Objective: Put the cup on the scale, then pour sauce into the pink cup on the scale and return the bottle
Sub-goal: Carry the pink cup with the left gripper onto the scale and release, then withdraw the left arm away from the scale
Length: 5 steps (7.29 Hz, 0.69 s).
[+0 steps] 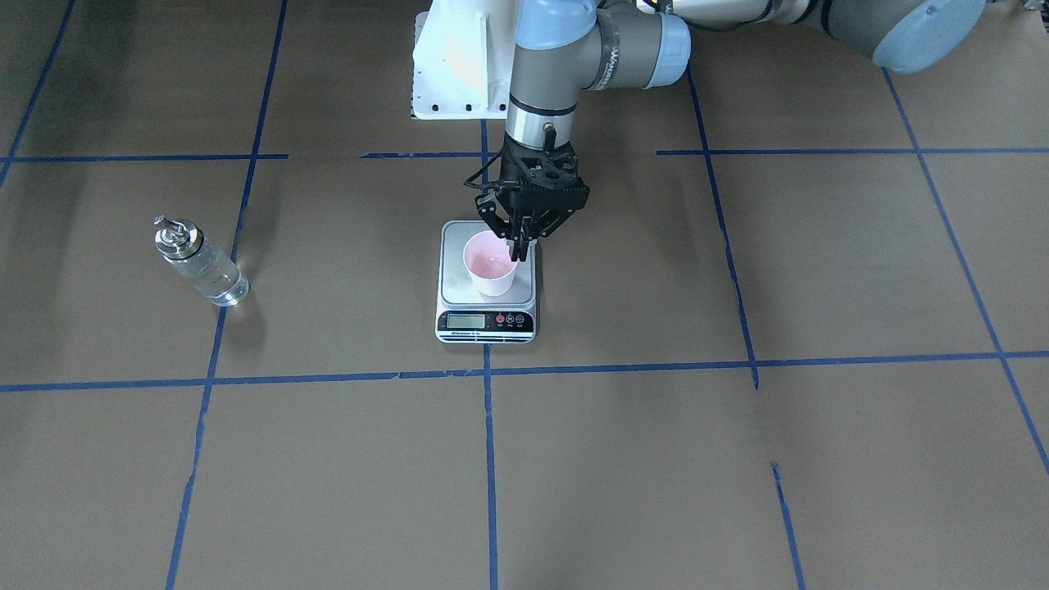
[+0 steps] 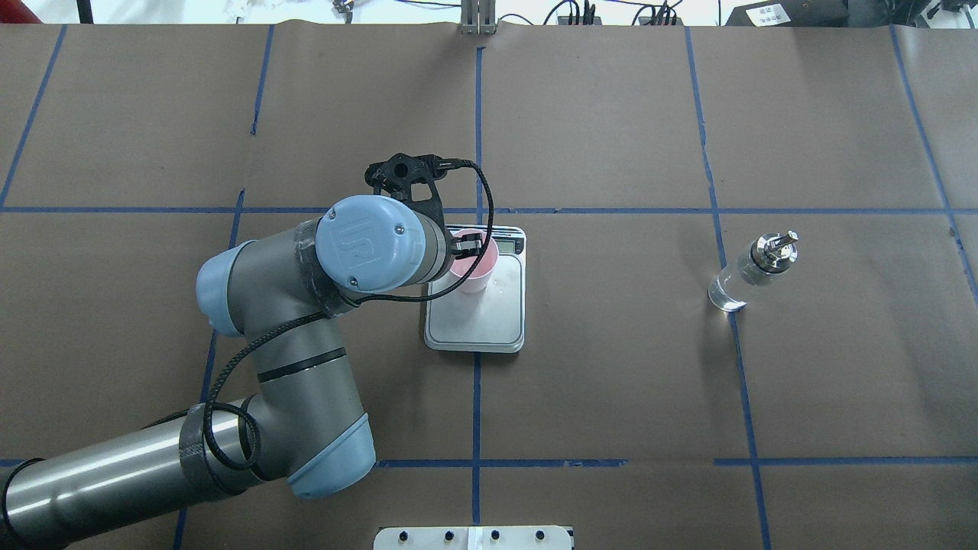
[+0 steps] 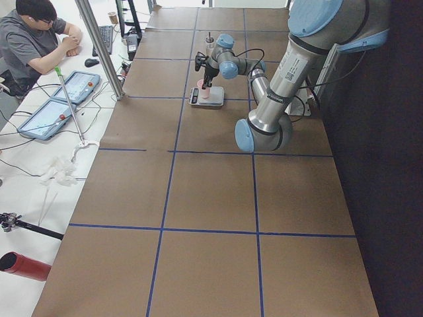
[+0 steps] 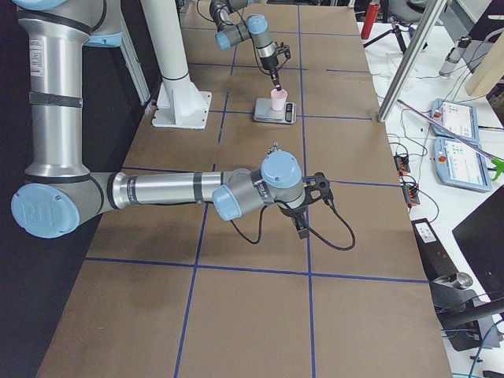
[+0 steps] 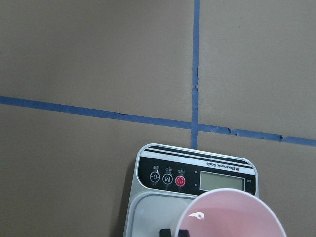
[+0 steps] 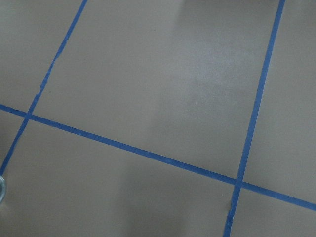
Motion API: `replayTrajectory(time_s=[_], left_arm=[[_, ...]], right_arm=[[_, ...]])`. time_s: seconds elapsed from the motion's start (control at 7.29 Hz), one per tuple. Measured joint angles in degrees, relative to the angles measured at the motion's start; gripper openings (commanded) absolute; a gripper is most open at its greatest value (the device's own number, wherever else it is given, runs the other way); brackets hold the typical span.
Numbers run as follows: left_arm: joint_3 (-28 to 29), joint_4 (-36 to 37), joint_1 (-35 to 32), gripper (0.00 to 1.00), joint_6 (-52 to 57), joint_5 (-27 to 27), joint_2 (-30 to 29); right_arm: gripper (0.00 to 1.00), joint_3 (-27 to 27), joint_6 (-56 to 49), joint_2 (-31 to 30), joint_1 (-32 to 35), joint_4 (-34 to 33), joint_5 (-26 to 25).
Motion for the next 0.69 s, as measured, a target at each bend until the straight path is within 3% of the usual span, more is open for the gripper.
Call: replayTrajectory(time_s=[0.14, 0.41, 0.69], left_arm=[[0.0, 0.0, 0.0, 1.00, 0.1, 0.0, 0.0], [-1.5, 0.2, -0.2, 1.00, 1.8, -0.3, 0.3], [-8.2, 1.6, -3.1, 1.00, 11.3, -2.9, 4.0]], right_arm=[[1.00, 0.0, 0.0, 0.0, 0.0, 0.0, 0.0], [1.00, 0.1, 0.1, 0.4, 0.0, 0.0, 0.0], [1.00, 0.8, 0.8, 0.7, 0.0, 0.1, 0.2]])
